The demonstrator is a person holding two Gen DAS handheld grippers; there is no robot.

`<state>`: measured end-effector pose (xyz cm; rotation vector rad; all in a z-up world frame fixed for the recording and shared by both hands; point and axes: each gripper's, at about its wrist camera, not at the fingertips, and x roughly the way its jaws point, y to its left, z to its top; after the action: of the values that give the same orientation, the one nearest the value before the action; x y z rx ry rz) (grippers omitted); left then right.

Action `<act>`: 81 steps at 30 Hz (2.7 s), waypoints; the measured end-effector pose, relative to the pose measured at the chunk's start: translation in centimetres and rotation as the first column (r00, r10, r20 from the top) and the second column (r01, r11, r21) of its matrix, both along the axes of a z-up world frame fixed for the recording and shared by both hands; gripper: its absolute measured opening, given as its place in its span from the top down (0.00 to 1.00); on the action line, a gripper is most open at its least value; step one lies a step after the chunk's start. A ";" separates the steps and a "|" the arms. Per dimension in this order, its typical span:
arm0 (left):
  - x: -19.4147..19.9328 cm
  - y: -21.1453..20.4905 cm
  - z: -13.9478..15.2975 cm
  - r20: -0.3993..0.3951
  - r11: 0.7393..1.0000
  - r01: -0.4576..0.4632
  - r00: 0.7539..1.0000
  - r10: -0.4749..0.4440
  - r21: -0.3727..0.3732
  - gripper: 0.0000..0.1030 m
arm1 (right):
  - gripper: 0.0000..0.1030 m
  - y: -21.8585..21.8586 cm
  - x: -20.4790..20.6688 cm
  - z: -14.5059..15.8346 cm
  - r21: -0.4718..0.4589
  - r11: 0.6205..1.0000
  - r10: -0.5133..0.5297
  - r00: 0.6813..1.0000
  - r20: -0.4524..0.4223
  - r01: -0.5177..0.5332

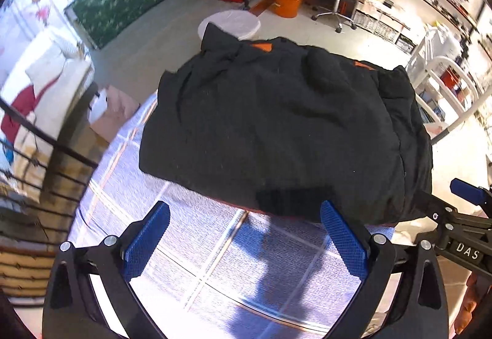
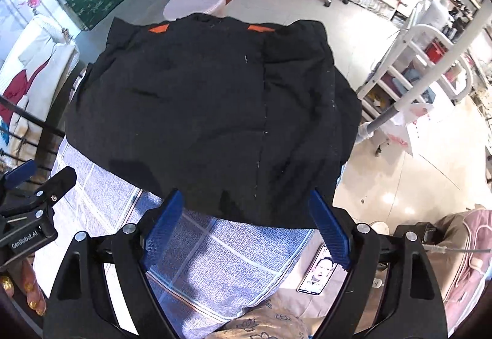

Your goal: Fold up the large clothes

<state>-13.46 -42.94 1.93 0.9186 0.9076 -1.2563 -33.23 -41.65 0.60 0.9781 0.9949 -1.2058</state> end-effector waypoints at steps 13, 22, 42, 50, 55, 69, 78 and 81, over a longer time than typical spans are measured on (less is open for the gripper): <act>0.2 -0.8 -1.4 0.029 0.982 0.173 0.984 -0.175 0.078 0.06 | 0.19 0.6 0.8 0.5 -0.014 0.994 -0.113 0.994 -0.007 0.113; 0.3 -1.6 -2.7 0.052 0.967 0.221 0.972 -0.229 0.123 0.06 | 0.19 0.3 1.3 -0.4 0.037 0.990 -0.138 0.990 0.003 0.138; 0.5 -2.2 -2.4 0.063 0.968 0.214 0.973 -0.223 0.129 0.06 | 0.19 -0.5 2.1 0.0 0.031 0.990 -0.137 0.991 0.006 0.136; 0.6 -2.2 -2.4 0.050 0.969 0.210 0.975 -0.218 0.132 0.06 | 0.19 -0.6 2.1 -0.2 0.038 0.990 -0.137 0.990 0.013 0.136; 0.7 -2.2 -2.4 0.047 0.969 0.206 0.976 -0.214 0.134 0.06 | 0.19 -0.5 2.1 -0.2 0.038 0.990 -0.136 0.991 0.015 0.135; 0.6 -1.9 -2.1 0.075 0.974 0.201 0.975 -0.210 0.108 0.06 | 0.19 -0.3 2.1 0.0 0.026 0.991 -0.130 0.991 0.014 0.130; 0.6 -1.8 -2.1 0.068 0.973 0.208 0.974 -0.216 0.104 0.06 | 0.19 -0.1 2.1 0.0 0.027 0.991 -0.134 0.991 0.017 0.133; 0.7 -1.8 -2.2 0.077 0.974 0.201 0.975 -0.209 0.105 0.06 | 0.19 0.0 2.1 0.0 0.027 0.991 -0.133 0.991 0.016 0.133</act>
<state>-12.79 -44.76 -0.23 1.1594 0.8257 -1.3446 -31.12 -41.68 0.56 1.0881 0.9451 -1.2944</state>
